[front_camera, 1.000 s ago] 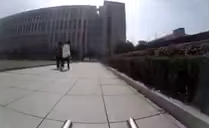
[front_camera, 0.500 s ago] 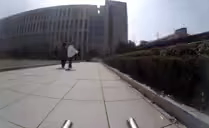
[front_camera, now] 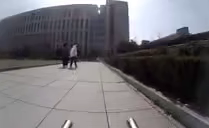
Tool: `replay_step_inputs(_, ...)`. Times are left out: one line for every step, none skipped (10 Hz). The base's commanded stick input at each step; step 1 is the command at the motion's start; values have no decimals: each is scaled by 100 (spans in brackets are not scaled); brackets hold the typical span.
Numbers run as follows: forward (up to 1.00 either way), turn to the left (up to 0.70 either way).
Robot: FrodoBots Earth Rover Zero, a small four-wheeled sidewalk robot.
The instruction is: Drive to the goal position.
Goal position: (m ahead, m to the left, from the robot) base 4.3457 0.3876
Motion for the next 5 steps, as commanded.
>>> replay_step_inputs(70, 1)
replay_step_inputs(70, 1)
replay_step_inputs(70, 1)
replay_step_inputs(70, 1)
replay_step_inputs(70, 1)
